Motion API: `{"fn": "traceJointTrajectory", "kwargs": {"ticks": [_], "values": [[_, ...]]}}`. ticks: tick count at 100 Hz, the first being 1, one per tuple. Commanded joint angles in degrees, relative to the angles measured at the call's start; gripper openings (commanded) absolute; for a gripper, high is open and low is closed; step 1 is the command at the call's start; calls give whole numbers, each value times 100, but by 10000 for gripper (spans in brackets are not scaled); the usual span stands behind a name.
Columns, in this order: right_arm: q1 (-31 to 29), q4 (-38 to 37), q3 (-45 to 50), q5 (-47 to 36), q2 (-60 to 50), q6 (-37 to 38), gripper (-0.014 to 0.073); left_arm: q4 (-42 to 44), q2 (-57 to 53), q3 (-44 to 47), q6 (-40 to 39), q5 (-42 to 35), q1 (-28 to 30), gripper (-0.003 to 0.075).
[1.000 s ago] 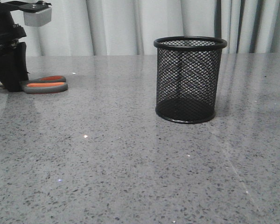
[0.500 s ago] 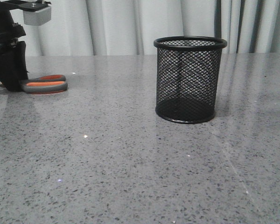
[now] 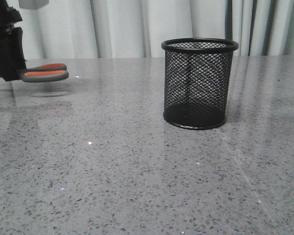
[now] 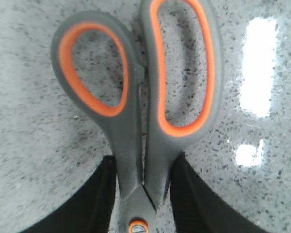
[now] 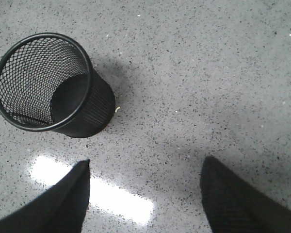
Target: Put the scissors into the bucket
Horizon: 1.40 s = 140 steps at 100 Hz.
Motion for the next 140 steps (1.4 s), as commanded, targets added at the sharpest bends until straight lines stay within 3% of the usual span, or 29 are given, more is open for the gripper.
{"fn": "traceJointTrajectory", "kwargs": {"ticks": [1, 84, 140], "values": [[4, 73, -184, -261, -67, -40, 437, -119, -480, -141, -68, 251, 14, 146], [4, 525, -184, -384, -67, -49, 437, -410, -1681, -141, -80, 251, -314, 145], [4, 3361, -184, -743, -67, -1204, 437, -388, -2414, -141, -105, 251, -923, 146]]}}
